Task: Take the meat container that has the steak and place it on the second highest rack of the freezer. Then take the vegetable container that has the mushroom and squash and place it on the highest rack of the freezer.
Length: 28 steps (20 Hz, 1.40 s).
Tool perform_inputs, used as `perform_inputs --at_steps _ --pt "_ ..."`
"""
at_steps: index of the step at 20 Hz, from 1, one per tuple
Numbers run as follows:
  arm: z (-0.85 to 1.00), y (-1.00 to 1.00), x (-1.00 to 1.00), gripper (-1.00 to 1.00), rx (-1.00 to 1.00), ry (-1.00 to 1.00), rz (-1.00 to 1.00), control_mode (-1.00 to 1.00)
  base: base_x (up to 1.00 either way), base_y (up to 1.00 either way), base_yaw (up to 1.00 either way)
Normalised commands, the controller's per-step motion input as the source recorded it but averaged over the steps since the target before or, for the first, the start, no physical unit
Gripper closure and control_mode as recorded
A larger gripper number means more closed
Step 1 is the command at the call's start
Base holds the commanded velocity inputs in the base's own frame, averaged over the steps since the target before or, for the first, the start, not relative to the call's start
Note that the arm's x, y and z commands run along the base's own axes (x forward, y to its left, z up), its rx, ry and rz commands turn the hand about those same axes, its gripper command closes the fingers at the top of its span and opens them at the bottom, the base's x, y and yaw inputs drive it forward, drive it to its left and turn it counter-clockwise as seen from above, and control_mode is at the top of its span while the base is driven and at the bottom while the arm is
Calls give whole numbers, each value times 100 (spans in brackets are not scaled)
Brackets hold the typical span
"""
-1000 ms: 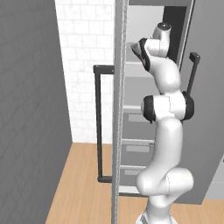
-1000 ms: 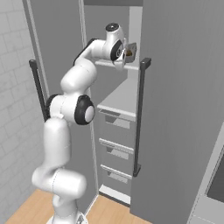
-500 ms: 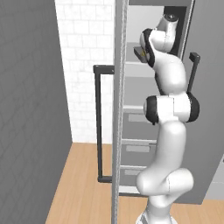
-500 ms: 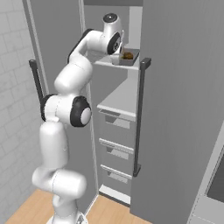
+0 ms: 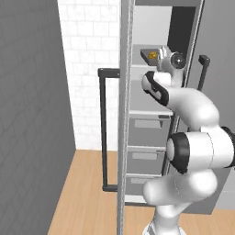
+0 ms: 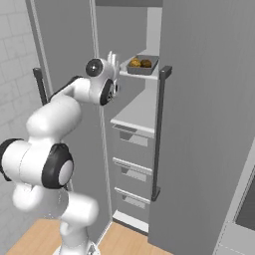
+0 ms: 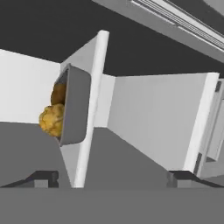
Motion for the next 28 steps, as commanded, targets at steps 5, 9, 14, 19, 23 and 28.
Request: perform_inputs --at_steps 5,9,14,19,23,28 --pt "-33 23 -100 -100 7 -25 -12 -100 0 0 0" --pt "100 -34 -100 -100 48 3 -29 -100 0 0 0" --pt "96 -18 -100 -100 43 55 -25 -100 0 0 0" --pt "-16 0 -100 -100 16 77 -13 -100 0 0 0" --pt "-100 -6 -100 -100 -8 30 0 -100 0 0 0" --pt "-61 -2 -21 -100 -5 2 14 -100 0 0 0"
